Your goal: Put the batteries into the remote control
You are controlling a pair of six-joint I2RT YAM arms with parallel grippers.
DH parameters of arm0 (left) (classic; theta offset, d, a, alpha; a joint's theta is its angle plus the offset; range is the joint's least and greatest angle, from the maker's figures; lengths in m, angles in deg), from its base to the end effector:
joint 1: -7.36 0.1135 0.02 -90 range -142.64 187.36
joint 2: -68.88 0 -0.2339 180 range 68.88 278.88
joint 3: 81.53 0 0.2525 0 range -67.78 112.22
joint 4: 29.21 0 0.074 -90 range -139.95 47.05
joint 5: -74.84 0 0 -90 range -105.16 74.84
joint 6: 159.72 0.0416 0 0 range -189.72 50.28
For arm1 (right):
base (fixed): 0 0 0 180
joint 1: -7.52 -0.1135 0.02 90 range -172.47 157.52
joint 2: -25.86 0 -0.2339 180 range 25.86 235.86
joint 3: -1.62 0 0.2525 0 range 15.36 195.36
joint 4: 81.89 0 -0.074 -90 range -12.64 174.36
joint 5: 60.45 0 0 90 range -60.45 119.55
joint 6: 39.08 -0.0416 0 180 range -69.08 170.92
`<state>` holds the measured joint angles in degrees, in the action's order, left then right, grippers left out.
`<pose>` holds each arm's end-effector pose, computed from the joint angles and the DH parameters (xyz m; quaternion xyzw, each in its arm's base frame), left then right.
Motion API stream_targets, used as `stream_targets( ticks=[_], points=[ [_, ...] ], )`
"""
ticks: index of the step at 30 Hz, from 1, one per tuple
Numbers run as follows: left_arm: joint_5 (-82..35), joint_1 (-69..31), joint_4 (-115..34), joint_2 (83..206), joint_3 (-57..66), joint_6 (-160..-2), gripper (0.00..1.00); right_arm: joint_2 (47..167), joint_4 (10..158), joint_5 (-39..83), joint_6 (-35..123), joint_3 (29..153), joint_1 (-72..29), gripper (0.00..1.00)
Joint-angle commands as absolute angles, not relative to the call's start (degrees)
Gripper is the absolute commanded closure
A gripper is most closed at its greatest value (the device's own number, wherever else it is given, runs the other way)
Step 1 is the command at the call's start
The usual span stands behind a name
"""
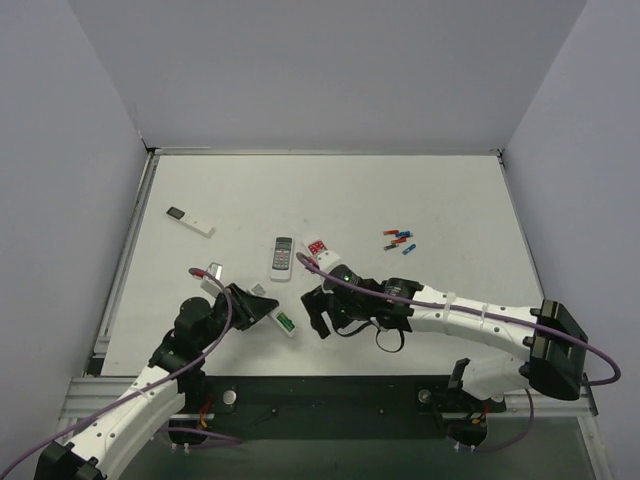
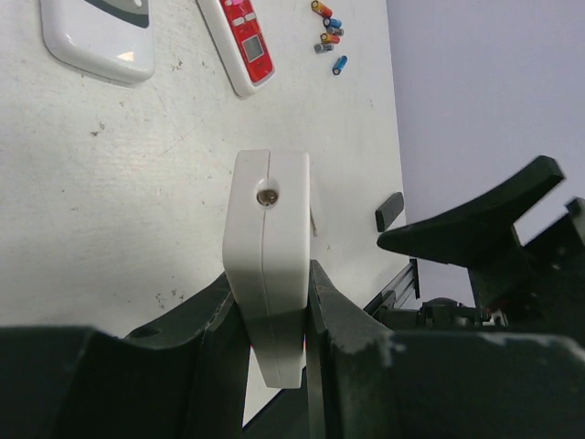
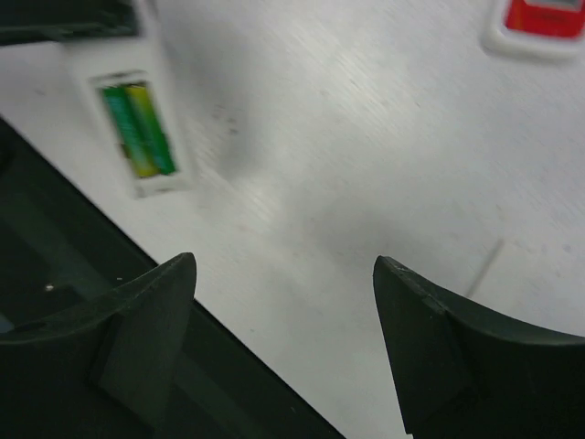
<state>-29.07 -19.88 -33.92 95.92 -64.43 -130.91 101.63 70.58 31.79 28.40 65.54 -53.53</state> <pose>0.1475 -0.0872 0.1473 -0.1586 0.7730 -0.4918 0.3680 0.1461 0.2608 0.2150 -0.2903 0.8560 0.2716 0.3305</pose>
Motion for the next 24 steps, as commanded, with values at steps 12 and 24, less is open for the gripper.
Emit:
stream_targets(
  ticks=[12,24],
  points=[
    [-29.1,-19.6,-25.6,94.5,-65.5,-136.4,1.00,118.0,82.8,23.2,35.0,79.7,-59.2,0.25],
    [-28.3,-19.5,-29.0,94.5,-64.8,-135.2,0.74,115.2,77.6,22.9,41.0,76.5,-59.4,1.00]
  ],
)
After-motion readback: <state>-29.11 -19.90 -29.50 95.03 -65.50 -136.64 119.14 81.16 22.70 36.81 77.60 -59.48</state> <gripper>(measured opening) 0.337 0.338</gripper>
